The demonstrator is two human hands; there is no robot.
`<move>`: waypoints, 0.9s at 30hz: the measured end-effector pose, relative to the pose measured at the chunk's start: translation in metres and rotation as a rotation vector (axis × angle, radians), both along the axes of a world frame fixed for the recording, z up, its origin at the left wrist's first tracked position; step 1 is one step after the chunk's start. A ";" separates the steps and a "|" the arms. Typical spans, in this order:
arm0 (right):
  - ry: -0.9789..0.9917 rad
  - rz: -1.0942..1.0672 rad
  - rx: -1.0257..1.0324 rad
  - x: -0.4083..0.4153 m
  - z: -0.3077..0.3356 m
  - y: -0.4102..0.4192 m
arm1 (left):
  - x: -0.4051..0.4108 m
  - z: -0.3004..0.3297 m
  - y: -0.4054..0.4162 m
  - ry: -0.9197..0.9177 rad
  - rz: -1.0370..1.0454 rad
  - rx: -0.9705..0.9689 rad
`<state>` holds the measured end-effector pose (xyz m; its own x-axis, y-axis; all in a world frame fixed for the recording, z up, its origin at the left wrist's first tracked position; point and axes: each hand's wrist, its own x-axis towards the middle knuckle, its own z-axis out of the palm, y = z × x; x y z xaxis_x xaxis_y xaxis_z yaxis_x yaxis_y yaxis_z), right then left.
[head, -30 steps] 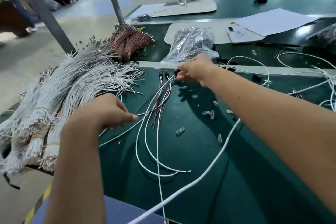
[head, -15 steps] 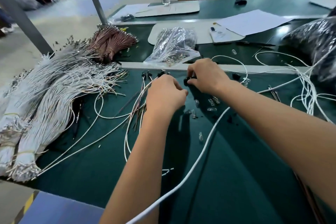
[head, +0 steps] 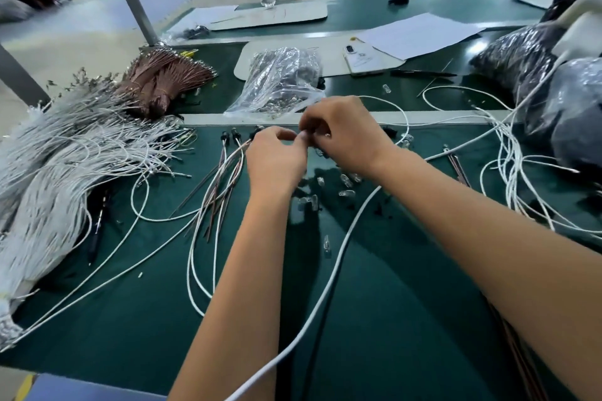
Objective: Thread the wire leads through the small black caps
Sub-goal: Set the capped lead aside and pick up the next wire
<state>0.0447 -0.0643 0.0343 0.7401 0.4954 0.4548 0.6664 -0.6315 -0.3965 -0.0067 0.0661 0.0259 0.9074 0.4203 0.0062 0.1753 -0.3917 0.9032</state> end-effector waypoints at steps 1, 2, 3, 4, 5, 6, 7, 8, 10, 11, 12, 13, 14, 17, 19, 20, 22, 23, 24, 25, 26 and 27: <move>-0.015 -0.009 0.056 -0.006 0.003 -0.009 | 0.000 0.000 -0.008 -0.018 -0.049 -0.182; -0.025 -0.024 0.095 -0.012 0.006 -0.018 | -0.001 0.001 -0.015 -0.033 -0.102 -0.349; -0.027 -0.049 0.125 -0.016 0.007 -0.031 | -0.001 0.003 -0.024 -0.032 -0.147 -0.466; -0.021 -0.072 0.149 -0.020 0.008 -0.042 | 0.000 0.006 -0.032 -0.020 -0.175 -0.537; -0.010 -0.090 0.165 -0.023 0.009 -0.053 | 0.000 0.009 -0.040 -0.008 -0.195 -0.578; 0.000 -0.102 0.172 -0.027 0.009 -0.065 | 0.000 0.011 -0.050 0.003 -0.209 -0.601; 0.014 -0.106 0.176 -0.030 0.010 -0.075 | 0.000 0.013 -0.058 0.007 -0.213 -0.606; 0.031 -0.118 0.183 -0.032 0.010 -0.086 | 0.001 0.014 -0.066 0.005 -0.209 -0.599; 0.073 -0.177 0.182 -0.033 0.008 -0.105 | 0.001 0.015 -0.075 -0.030 -0.177 -0.580; 0.094 -0.215 0.148 -0.033 0.007 -0.115 | 0.001 0.014 -0.077 -0.060 -0.158 -0.575; 0.124 -0.238 0.087 -0.033 0.005 -0.122 | 0.001 0.012 -0.076 -0.092 -0.140 -0.569; 0.164 -0.243 0.019 -0.034 0.002 -0.128 | 0.001 0.010 -0.074 -0.118 -0.128 -0.566; 0.201 -0.235 -0.034 -0.036 -0.001 -0.131 | 0.001 0.008 -0.072 -0.138 -0.119 -0.575; 0.246 -0.223 -0.071 -0.041 -0.008 -0.130 | -0.001 0.003 -0.067 -0.178 -0.109 -0.680; 0.249 -0.250 -0.065 -0.043 -0.007 -0.127 | -0.002 0.001 -0.067 -0.192 -0.129 -0.742; 0.252 -0.277 -0.073 -0.043 -0.004 -0.129 | -0.002 0.000 -0.068 -0.196 -0.153 -0.752; 0.270 -0.337 -0.123 -0.042 0.006 -0.137 | -0.002 -0.003 -0.073 -0.197 -0.211 -0.728; 0.301 -0.364 -0.179 -0.042 0.013 -0.143 | -0.002 -0.004 -0.077 -0.193 -0.241 -0.699; 0.356 -0.383 -0.256 -0.044 0.019 -0.148 | -0.003 -0.005 -0.082 -0.186 -0.267 -0.672; 0.428 -0.389 -0.341 -0.047 0.025 -0.152 | -0.003 -0.006 -0.086 -0.179 -0.285 -0.655; 0.503 -0.389 -0.429 -0.051 0.029 -0.153 | -0.004 -0.007 -0.090 -0.170 -0.295 -0.648; 0.564 -0.389 -0.514 -0.056 0.032 -0.151 | -0.005 -0.008 -0.093 -0.163 -0.302 -0.643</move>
<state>-0.0116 -0.2156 0.0660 0.9482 0.2031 -0.2443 0.1542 -0.9665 -0.2052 -0.0116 -0.0272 0.0180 0.9930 0.1176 -0.0132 -0.0126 0.2152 0.9765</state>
